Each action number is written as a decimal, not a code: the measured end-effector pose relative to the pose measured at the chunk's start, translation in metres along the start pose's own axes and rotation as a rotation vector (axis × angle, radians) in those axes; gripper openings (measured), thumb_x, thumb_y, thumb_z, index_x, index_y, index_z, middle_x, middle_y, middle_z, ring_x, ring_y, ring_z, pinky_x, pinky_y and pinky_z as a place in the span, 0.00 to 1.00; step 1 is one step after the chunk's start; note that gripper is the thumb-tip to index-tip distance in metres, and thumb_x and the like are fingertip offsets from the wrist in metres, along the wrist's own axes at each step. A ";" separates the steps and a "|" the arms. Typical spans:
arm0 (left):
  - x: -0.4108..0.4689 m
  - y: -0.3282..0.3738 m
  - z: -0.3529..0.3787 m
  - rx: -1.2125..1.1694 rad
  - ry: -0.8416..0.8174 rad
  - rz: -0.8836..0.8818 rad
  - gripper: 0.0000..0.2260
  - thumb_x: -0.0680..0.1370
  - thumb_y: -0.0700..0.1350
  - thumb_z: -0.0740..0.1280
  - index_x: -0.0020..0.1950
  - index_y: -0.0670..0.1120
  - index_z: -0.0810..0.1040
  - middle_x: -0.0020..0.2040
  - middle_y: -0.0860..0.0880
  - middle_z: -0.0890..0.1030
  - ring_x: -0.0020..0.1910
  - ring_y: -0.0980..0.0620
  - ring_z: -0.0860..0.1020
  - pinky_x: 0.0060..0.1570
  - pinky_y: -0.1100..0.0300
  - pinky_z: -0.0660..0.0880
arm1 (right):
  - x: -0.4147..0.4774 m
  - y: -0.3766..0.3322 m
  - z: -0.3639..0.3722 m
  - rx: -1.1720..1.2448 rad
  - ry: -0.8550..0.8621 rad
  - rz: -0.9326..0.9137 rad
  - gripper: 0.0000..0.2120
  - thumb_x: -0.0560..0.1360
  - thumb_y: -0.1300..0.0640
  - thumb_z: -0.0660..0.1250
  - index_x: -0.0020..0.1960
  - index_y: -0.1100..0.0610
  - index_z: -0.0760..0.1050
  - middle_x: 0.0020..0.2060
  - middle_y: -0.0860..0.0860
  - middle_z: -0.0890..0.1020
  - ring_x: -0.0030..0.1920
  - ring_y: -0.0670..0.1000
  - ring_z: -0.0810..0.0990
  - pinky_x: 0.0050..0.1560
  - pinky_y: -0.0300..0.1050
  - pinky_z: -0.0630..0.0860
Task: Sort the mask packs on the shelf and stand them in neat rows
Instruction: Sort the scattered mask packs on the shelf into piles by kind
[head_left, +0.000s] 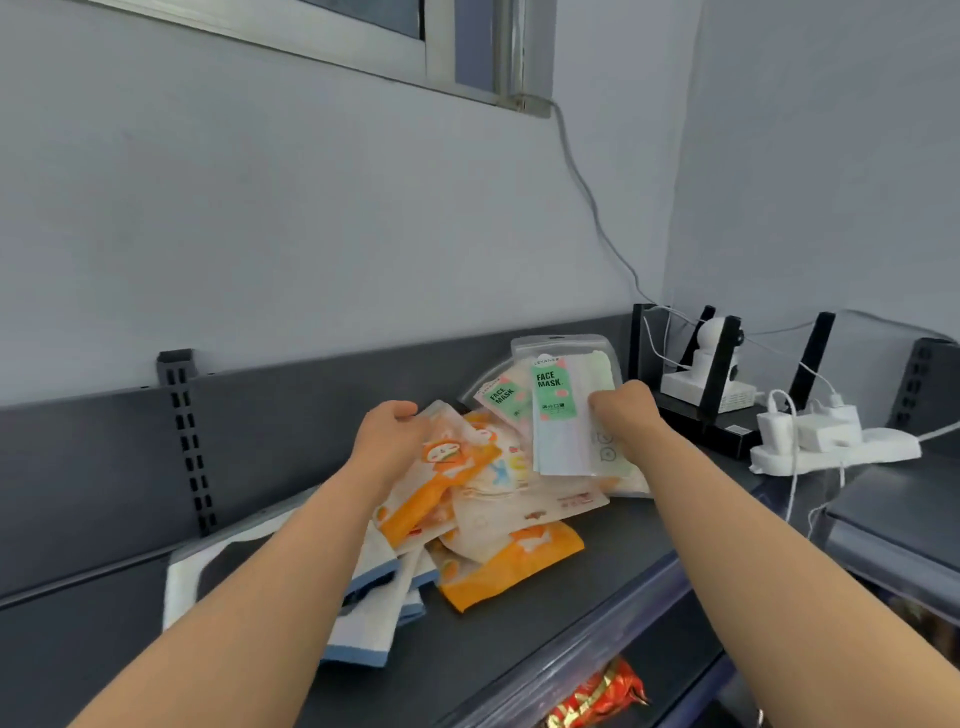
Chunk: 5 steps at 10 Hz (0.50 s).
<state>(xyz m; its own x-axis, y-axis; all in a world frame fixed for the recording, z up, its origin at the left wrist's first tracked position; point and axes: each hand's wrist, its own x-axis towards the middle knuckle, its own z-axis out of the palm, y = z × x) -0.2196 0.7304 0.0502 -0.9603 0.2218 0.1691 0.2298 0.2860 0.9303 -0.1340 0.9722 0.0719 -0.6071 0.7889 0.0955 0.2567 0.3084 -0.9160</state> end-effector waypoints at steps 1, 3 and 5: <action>0.004 0.016 0.039 -0.028 0.062 0.045 0.18 0.81 0.42 0.62 0.71 0.45 0.72 0.67 0.48 0.74 0.51 0.54 0.77 0.46 0.65 0.72 | 0.036 0.018 -0.018 -0.035 -0.024 0.016 0.08 0.76 0.64 0.60 0.54 0.65 0.74 0.42 0.58 0.74 0.44 0.55 0.72 0.44 0.46 0.70; 0.013 0.040 0.092 0.014 0.154 0.138 0.16 0.81 0.42 0.61 0.68 0.47 0.74 0.63 0.51 0.76 0.49 0.56 0.75 0.36 0.68 0.70 | 0.089 0.046 -0.039 -0.117 -0.068 0.004 0.16 0.76 0.59 0.65 0.60 0.67 0.70 0.44 0.57 0.76 0.40 0.55 0.75 0.37 0.45 0.72; 0.006 0.049 0.114 0.157 0.183 0.144 0.15 0.80 0.44 0.62 0.67 0.47 0.76 0.62 0.50 0.78 0.57 0.50 0.77 0.56 0.48 0.78 | 0.116 0.069 -0.045 -0.329 -0.085 -0.018 0.14 0.74 0.53 0.65 0.55 0.60 0.72 0.52 0.57 0.79 0.44 0.57 0.78 0.40 0.46 0.76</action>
<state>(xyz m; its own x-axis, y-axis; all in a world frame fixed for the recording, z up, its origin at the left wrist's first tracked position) -0.1963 0.8521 0.0603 -0.9251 0.1030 0.3654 0.3743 0.4080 0.8327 -0.1530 1.1091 0.0369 -0.6709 0.7387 0.0646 0.4662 0.4880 -0.7379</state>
